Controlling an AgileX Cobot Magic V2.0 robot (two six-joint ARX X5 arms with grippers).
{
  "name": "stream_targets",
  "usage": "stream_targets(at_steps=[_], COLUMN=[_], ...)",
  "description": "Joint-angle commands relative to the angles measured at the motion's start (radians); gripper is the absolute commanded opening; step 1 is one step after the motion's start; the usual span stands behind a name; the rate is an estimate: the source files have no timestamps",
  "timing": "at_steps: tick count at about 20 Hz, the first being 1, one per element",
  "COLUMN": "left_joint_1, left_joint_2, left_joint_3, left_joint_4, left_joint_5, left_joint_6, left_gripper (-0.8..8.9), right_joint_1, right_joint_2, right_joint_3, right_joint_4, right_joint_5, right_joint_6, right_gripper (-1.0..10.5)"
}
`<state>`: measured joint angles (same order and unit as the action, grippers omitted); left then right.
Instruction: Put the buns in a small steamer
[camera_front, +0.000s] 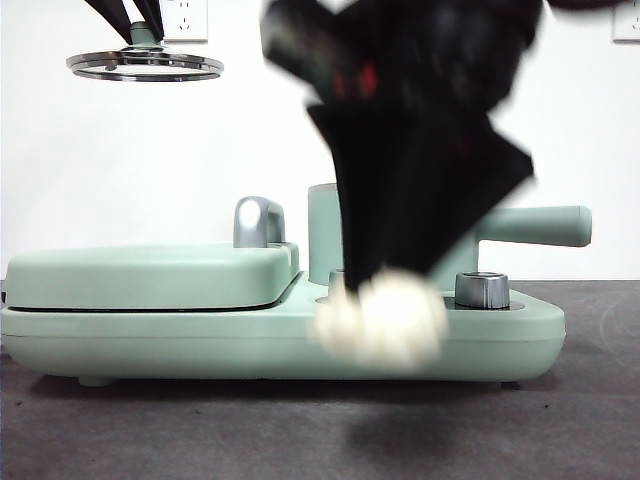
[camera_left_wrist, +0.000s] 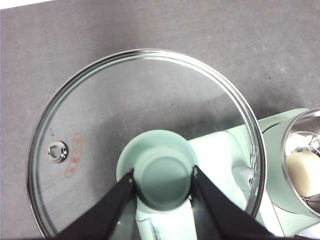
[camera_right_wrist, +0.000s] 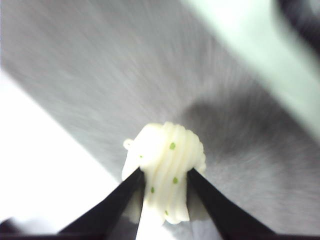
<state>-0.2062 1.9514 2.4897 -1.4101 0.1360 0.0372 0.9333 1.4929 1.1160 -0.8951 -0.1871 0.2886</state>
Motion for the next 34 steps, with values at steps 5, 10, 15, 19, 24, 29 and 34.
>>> stream_targets(at_steps=[5, 10, 15, 19, 24, 29, 34], left_joint_1=[-0.003, -0.003, -0.003, -0.003, -0.003, -0.003, -0.003], left_joint_2=[0.000, 0.000, 0.000, 0.000, 0.000, 0.000, 0.000], left_joint_3=[0.034, 0.034, 0.034, 0.034, 0.034, 0.034, 0.034], left_joint_4=[0.018, 0.018, 0.017, 0.017, 0.017, 0.016, 0.015], left_joint_5=[0.007, 0.007, 0.007, 0.007, 0.007, 0.007, 0.007], left_joint_6=[0.004, 0.004, 0.005, 0.007, 0.007, 0.007, 0.007], left_gripper=[0.15, 0.15, 0.15, 0.16, 0.15, 0.15, 0.15], right_joint_1=[-0.159, -0.333, -0.432, -0.452, -0.452, -0.459, -0.459], right_joint_2=[0.047, 0.197, 0.361, 0.442, 0.467, 0.478, 0.478], right_joint_3=[0.410, 0.696, 0.786, 0.786, 0.786, 0.785, 0.785], right_joint_4=[-0.261, -0.373, -0.381, -0.372, -0.315, -0.304, -0.276], right_joint_5=[0.019, 0.058, 0.068, 0.126, 0.129, 0.133, 0.132], right_joint_6=[-0.124, -0.207, -0.246, -0.260, -0.276, -0.275, -0.275], right_gripper=[1.2, 1.2, 1.2, 1.2, 1.2, 1.2, 2.2])
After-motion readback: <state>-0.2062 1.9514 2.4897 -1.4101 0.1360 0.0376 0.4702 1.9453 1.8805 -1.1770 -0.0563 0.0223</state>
